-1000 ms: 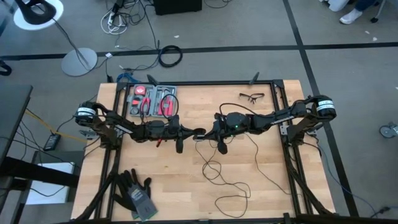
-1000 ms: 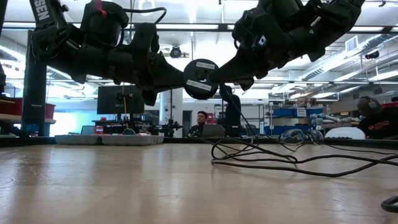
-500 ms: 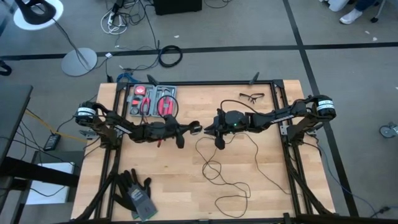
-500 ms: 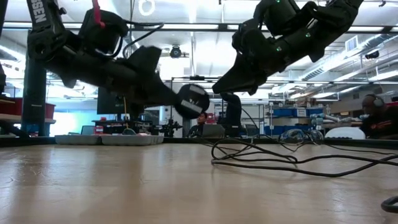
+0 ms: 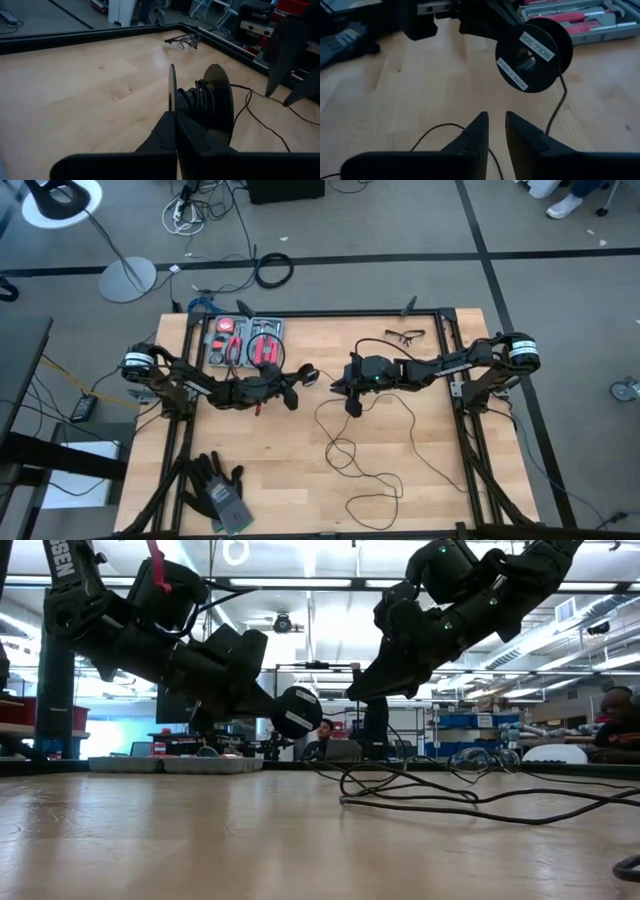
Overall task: Coil cords
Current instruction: Coil the black wire on the black spool
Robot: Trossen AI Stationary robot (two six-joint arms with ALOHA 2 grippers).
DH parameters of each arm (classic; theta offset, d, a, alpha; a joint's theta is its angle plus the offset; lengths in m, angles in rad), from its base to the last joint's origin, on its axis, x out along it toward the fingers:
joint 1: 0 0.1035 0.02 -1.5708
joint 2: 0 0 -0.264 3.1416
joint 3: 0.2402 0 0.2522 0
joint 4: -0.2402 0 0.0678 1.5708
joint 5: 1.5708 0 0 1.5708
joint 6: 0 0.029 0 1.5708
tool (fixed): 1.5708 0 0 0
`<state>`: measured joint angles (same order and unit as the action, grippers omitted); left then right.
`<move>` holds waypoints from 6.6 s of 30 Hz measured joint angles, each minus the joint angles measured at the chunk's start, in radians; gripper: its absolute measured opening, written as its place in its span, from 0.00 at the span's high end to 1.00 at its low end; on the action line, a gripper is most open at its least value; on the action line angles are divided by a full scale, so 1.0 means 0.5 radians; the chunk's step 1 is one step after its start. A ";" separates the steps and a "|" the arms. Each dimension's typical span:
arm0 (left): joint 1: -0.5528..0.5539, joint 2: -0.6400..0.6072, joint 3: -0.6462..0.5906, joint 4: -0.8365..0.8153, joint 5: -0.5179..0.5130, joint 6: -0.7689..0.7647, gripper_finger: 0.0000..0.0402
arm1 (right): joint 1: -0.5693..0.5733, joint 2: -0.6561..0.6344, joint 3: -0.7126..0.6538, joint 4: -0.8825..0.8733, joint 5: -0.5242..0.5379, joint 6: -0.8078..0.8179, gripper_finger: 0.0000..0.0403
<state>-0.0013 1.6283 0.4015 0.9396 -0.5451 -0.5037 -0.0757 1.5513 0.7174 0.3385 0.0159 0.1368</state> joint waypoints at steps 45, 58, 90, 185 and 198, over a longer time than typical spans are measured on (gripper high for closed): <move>0.000 0.000 -0.001 0.013 0.225 -0.001 1.00 | 0.002 -0.002 -0.002 0.054 -0.004 -0.002 0.84; -0.001 0.000 -0.001 0.014 0.282 0.009 1.00 | 0.002 -0.002 -0.002 0.054 -0.004 -0.002 0.84; -0.059 0.001 0.000 0.018 -0.045 -0.005 1.00 | 0.002 -0.002 -0.002 0.054 -0.005 -0.002 0.84; -0.026 0.001 -0.189 0.342 0.080 0.355 1.00 | 0.234 -0.401 -0.004 -0.554 0.557 0.161 0.99; 0.045 0.000 -0.194 0.510 0.122 0.317 1.00 | 0.447 0.013 -0.004 -0.583 0.993 0.699 0.99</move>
<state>0.0212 1.6283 0.3046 1.1944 -0.4839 -0.3454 0.1480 1.5576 0.7155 0.0469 0.5123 0.4863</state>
